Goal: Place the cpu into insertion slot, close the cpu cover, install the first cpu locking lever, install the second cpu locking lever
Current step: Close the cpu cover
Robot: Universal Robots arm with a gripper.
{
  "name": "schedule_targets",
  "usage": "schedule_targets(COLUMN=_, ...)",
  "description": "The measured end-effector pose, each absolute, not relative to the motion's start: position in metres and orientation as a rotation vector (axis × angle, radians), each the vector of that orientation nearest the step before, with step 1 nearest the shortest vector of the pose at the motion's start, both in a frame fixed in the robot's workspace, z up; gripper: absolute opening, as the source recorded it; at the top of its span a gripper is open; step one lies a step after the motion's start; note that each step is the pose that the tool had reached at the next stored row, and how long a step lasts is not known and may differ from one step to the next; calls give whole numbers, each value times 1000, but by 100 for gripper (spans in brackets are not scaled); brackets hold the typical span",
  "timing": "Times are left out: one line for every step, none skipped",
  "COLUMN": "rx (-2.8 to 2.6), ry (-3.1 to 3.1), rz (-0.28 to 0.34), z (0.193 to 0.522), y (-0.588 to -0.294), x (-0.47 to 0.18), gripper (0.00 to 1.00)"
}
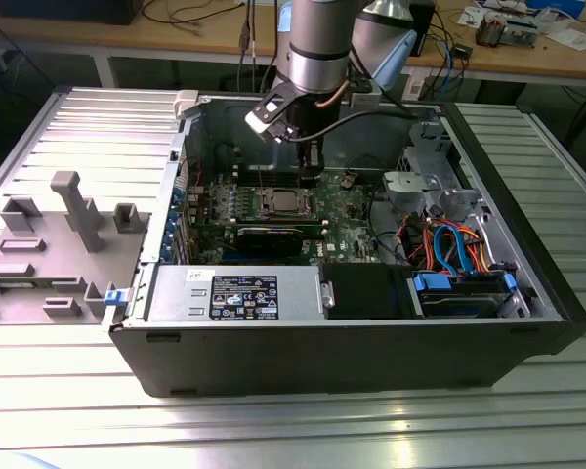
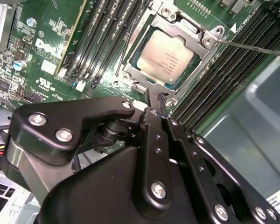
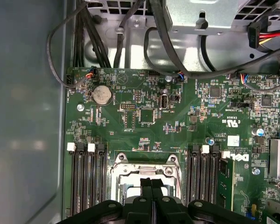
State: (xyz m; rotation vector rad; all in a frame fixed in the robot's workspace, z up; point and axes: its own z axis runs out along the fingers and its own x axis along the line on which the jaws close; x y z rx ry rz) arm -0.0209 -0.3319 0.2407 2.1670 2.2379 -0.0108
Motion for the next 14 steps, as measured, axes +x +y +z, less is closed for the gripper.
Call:
schedule_targets(rx=2167, ry=2238, rz=-11, z=241, y=-332, x=-21, gripper=11)
schedule_targets(rx=2167, ry=2238, rz=-11, z=241, y=-332, x=-22, gripper=11)
schedule_targets(rx=2167, ry=2238, rz=-11, z=241, y=-332, x=-22, gripper=11)
schedule_targets(rx=2167, ry=2238, rz=-11, z=241, y=-332, x=-22, gripper=11)
schedule_targets(rx=2167, ry=2238, rz=-11, z=241, y=-332, x=-22, gripper=11)
schedule_targets(rx=2167, ry=2238, rz=-11, z=241, y=-332, x=-22, gripper=11)
schedule_targets(rx=2167, ry=2238, rz=-11, z=241, y=-332, x=-22, gripper=11)
schedule_targets(rx=2167, ry=2238, rz=-11, z=241, y=-332, x=-22, gripper=11)
schedule_targets(rx=2167, ry=2238, rz=-11, z=241, y=-332, x=-23, gripper=11)
schedule_targets(rx=2167, ry=2238, rz=-11, z=241, y=-332, x=-23, gripper=11)
schedule_targets(rx=2167, ry=2238, rz=-11, z=241, y=-332, x=-23, gripper=11)
schedule_targets(rx=2167, ry=2238, rz=-11, z=241, y=-332, x=-24, gripper=11)
schedule_targets(rx=2167, ry=2238, rz=-11, z=241, y=-332, x=-24, gripper=11)
schedule_targets(rx=2167, ry=2238, rz=-11, z=241, y=-332, x=-24, gripper=11)
